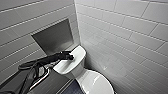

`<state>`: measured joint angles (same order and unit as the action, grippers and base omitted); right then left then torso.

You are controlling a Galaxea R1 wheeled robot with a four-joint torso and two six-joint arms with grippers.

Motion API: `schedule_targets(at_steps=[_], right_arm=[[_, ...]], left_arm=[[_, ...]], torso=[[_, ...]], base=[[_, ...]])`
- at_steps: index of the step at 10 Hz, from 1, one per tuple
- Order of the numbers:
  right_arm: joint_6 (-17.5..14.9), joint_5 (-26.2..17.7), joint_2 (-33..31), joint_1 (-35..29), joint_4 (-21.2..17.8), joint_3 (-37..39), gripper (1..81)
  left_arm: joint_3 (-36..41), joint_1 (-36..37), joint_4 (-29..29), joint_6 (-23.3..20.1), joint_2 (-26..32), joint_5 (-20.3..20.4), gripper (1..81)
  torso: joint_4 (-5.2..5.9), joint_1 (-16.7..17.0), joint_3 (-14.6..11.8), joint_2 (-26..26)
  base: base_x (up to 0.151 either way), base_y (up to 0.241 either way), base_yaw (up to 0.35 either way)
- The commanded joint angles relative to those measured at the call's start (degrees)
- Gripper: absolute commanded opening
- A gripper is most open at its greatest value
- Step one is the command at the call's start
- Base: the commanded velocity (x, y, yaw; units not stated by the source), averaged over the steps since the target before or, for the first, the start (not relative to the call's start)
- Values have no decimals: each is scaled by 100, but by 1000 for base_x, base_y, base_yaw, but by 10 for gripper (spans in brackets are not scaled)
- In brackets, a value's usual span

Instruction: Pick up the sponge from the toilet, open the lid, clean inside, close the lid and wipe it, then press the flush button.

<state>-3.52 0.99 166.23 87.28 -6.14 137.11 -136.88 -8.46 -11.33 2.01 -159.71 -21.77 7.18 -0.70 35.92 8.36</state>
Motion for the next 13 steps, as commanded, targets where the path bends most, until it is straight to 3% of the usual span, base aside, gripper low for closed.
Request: schedule_targets(at_steps=[1, 5, 7, 10, 12, 13], right_arm=[[-8, -529, 18, 153, 61, -167, 10], [-8, -529, 18, 154, 52, -159, 10], [-8, -529, 18, 66, 52, -133, 10], [-8, -529, 27, -127, 52, -107, 10], [-8, -529, 18, -268, 61, -1, 10], [-8, -529, 27, -320, 69, 34, 10]], left_arm=[[591, 1368, -791, 36, 623, -319, 10], [1219, 1466, -1012, 28, 1201, -345, 10], [2639, 1264, -1003, 27, 1933, -758, 10], [4612, 554, -951, 27, 3107, -750, 10], [5450, -220, -836, -17, 3935, -715, 10], [5739, -720, -715, -34, 4207, -637, 10]], torso=[[0, 0, 0, 0], [-2, -7, 5, -2], [-7, -7, 6, -2], [-9, -9, 9, -2], [-9, -9, 9, -2], [-9, -9, -213, -2]], base=[[0, 0, 0], [0, 0, 0], [0, 0, 0], [0, 0, 0], [0, 0, 0], [0, 0, 0]])
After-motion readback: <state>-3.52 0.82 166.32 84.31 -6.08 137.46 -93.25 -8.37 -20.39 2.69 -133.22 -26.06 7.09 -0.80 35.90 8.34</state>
